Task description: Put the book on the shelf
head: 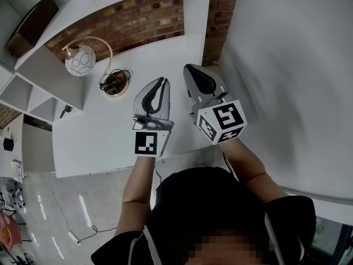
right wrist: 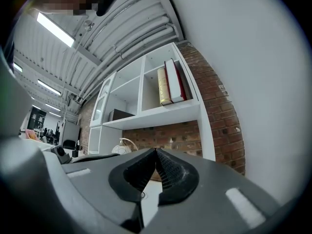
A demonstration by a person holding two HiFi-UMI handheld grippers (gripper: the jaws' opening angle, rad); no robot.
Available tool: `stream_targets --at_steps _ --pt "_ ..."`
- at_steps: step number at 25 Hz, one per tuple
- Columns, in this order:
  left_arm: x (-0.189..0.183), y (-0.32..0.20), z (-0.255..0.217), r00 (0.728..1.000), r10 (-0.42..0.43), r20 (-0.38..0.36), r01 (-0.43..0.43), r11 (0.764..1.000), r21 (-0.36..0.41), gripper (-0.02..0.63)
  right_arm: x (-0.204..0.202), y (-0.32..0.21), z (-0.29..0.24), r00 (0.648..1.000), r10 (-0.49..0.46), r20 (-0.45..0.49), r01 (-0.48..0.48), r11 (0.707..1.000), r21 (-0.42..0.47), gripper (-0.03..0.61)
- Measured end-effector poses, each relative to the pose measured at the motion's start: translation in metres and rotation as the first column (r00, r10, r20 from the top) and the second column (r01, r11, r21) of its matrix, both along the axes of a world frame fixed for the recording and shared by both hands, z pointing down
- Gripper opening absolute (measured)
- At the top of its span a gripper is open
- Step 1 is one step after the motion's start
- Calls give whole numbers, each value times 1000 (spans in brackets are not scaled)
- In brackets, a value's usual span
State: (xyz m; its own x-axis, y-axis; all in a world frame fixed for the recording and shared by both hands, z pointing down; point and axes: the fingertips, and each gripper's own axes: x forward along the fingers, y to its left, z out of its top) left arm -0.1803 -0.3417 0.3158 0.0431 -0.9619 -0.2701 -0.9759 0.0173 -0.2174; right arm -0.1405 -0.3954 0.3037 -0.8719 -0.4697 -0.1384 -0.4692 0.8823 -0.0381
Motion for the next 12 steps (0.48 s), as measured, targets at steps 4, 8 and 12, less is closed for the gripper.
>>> stream_targets --at_steps 4,8,12 --pt "3 8 17 999 -13 -36 12 1000 -25 25 0 9 19 1000 -20 -22 20 1000 -3 0" --pt "9 12 31 998 -22 -59 18 998 -68 25 3 21 36 998 -51 -32 51 998 -21 -2" --pt "9 18 38 995 -34 -90 28 997 -74 25 5 30 46 997 -69 -28 69 997 -27 -2"
